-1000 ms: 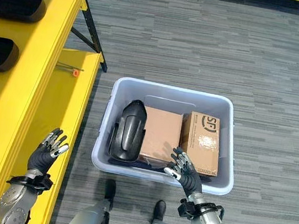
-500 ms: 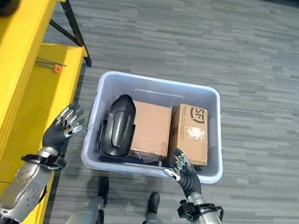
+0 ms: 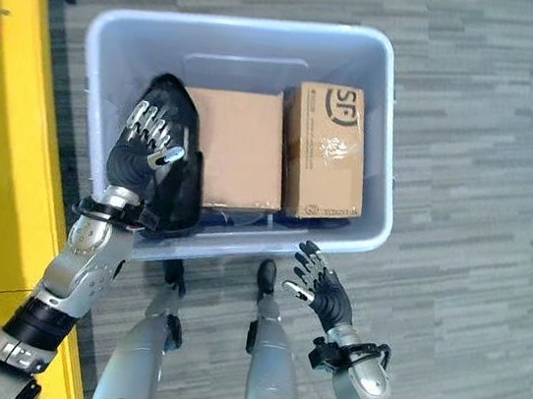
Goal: Move parts from the plastic box to the shelf.
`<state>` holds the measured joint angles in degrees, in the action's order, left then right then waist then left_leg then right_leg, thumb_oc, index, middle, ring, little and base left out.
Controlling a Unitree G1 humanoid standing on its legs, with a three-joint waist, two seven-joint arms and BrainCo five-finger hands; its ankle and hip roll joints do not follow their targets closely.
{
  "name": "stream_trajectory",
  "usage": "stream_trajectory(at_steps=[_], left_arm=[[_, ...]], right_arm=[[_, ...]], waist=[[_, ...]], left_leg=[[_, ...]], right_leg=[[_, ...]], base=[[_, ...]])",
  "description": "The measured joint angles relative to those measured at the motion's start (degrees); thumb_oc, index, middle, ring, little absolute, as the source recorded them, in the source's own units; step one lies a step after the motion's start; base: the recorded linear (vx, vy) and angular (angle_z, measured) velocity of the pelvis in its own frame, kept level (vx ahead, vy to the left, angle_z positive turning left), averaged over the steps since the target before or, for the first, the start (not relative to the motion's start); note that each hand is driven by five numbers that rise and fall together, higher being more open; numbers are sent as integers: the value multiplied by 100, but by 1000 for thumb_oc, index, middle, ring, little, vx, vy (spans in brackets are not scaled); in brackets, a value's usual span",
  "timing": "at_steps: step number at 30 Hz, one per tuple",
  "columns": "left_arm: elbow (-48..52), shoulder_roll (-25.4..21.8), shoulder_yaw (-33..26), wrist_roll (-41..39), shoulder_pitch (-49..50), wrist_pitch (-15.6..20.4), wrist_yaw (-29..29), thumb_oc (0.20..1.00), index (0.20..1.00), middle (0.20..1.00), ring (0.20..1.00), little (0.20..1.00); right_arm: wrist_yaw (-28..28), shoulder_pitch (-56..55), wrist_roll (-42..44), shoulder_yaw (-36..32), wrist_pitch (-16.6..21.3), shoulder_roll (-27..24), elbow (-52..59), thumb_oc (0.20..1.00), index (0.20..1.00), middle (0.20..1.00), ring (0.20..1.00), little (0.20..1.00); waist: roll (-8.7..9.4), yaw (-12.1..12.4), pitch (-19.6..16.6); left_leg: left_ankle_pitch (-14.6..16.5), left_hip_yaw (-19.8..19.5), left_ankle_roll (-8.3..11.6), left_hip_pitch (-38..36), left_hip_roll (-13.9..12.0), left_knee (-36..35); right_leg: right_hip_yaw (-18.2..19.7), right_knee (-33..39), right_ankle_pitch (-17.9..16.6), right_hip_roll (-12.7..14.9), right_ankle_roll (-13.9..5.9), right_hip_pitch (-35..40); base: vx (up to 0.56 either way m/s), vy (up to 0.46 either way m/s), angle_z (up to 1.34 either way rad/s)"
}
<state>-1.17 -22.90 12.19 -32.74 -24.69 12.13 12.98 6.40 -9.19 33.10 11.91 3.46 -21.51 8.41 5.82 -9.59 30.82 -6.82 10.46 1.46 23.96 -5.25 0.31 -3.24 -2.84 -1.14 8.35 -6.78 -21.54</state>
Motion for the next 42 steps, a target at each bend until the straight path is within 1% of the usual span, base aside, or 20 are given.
stream_trajectory(at_steps=[3, 5, 7, 13, 15, 17, 19, 22, 27, 29, 31, 34, 36, 38, 40, 42], left_arm=[[-256, -18, -60, 274, -135, 57, 311, 1000, 1000, 1000, 1000, 1000], [-248, -7, -138, 473, -175, 192, 487, 1000, 1000, 1000, 1000, 1000], [-302, -4, -195, 497, -238, 235, 653, 1000, 1000, 1000, 1000, 1000], [-760, -7, -326, 568, -221, 258, 1140, 1000, 1000, 1000, 1000, 1000], [-759, -68, -419, 919, -150, 260, 1268, 1000, 1000, 1000, 1000, 1000], [-756, -38, -587, 987, -71, 271, 1481, 1000, 1000, 1000, 1000, 1000], [-753, -30, -615, 1026, -33, 280, 1527, 1000, 1000, 1000, 1000, 1000], [-754, -24, -662, 1391, 37, 307, 1746, 1000, 1000, 1000, 1000, 1000], [-788, 150, -534, 1428, -41, 321, 1868, 1000, 1000, 1000, 1000, 1000], [-921, 154, -462, 1451, -242, 329, 1869, 1000, 1000, 1000, 1000, 1000], [-1176, 71, -231, 1541, -498, 318, 1855, 1000, 1000, 1000, 1000, 1000], [-1478, -2, 143, 1538, -962, 299, 1817, 1000, 1000, 1000, 1000, 1000], [-1738, -12, 349, 1522, -1315, 297, 1791, 1000, 1000, 1000, 1000, 1000], [-1944, -12, 416, 1501, -1579, 269, 1677, 1000, 1000, 1000, 1000, 1000], [-2119, -7, 463, 1352, -1739, 285, 1613, 1000, 1000, 1000, 1000, 1000], [-2119, 48, 470, 1170, -1833, 288, 1601, 1000, 1000, 1000, 1000, 1000]], right_arm=[[-58, -8, 5, 44, 44, -2, 0, 1000, 1000, 1000, 1000, 1000], [-94, -5, 7, 35, 149, -32, 23, 1000, 1000, 1000, 1000, 1000], [-172, -10, 92, 46, 192, -127, 18, 1000, 1000, 1000, 1000, 1000], [-224, -7, 168, 62, 321, -205, 18, 1000, 1000, 1000, 1000, 1000], [-254, -5, 171, 81, 379, -208, 18, 1000, 1000, 1000, 1000, 1000], [-285, -7, 193, 144, 386, -209, 18, 1000, 1000, 1000, 1000, 1000], [-312, -5, 212, 177, 434, -208, 20, 1000, 1000, 1000, 1000, 1000], [-328, -6, 219, 198, 499, -212, 46, 1000, 1000, 1000, 1000, 1000], [-341, -6, 220, 215, 504, -212, 98, 1000, 1000, 1000, 1000, 1000], [-356, -9, 220, 215, 509, -216, 140, 1000, 1000, 1000, 1000, 1000], [-397, -9, 220, 216, 510, -216, 146, 1000, 1000, 1000, 1000, 1000], [-415, -13, 221, 224, 511, -218, 192, 1000, 1000, 1000, 1000, 1000], [-421, -13, 222, 225, 511, -233, 189, 1000, 1000, 1000, 1000, 1000], [-422, -13, 223, 234, 511, -241, 189, 1000, 1000, 1000, 1000, 1000], [-422, -13, 222, 248, 510, -247, 191, 1000, 1000, 1000, 1000, 1000], [-427, -13, 222, 251, 510, -281, 190, 1000, 1000, 1000, 1000, 1000]], waist=[[33, -117, 33], [43, -181, 36], [108, -224, 62], [130, -233, 57], [130, -227, 57], [131, -218, 57], [136, -180, 54], [142, -198, 53], [146, -202, 53], [148, -223, 52], [150, -233, 50], [164, -355, 44], [164, -368, 44], [170, -404, 41], [171, -505, 40], [171, -558, 40]], left_leg=[[3, 12, 5, 28, -48, 2], [2, 17, 6, 198, -88, 53], [-32, 15, 51, 403, -142, 74], [-79, -13, 66, 656, -191, 77], [-91, -45, 70, 748, -188, 81], [-123, -153, 75, 854, -185, 81], [-132, -186, 74, 901, -180, 82], [-165, -252, 73, 1050, -169, 80], [-182, -288, 68, 1137, -165, 79], [-186, -288, 63, 1137, -165, 79], [-199, -289, 58, 1139, -165, 79], [-224, -257, 52, 1182, -163, 74], [-231, -219, 49, 1189, -165, 74], [-233, -179, 45, 1198, -163, 75], [-246, -168, 37, 1225, -164, 74], [-249, -165, 38, 1220, -169, 75]], right_leg=[[12, 12, 1, -44, 0, -35], [21, -16, -6, -82, 9, -207], [32, -35, -48, -136, 51, -415], [12, -104, -52, -182, 61, -686], [-9, -109, -52, -181, 61, -759], [-82, -109, -53, -182, 64, -812], [-112, -109, -46, -180, 70, -835], [-208, -115, -46, -175, 74, -950], [-238, -138, -45, -175, 74, -1027], [-237, -147, -45, -175, 74, -1033], [-234, -172, -45, -174, 74, -1046], [-190, -239, -48, -170, 77, -1153], [-139, -292, -48, -170, 77, -1212], [-93, -321, -48, -165, 77, -1253], [-72, -351, -52, -167, 80, -1301], [-67, -357, -53, -172, 81, -1303]], base=[[-12, -29, -7], [-13, -43, -7], [2, -43, -5], [7, -25, 0], [17, -36, 5], [21, -41, 18], [22, -40, 13], [12, -14, 8], [6, -6, 2], [0, 0, 0], [0, 0, 0], [-2, 17, -6], [-1, 15, -8], [-1, 4, -8], [0, -4, -5], [0, 0, 0]])
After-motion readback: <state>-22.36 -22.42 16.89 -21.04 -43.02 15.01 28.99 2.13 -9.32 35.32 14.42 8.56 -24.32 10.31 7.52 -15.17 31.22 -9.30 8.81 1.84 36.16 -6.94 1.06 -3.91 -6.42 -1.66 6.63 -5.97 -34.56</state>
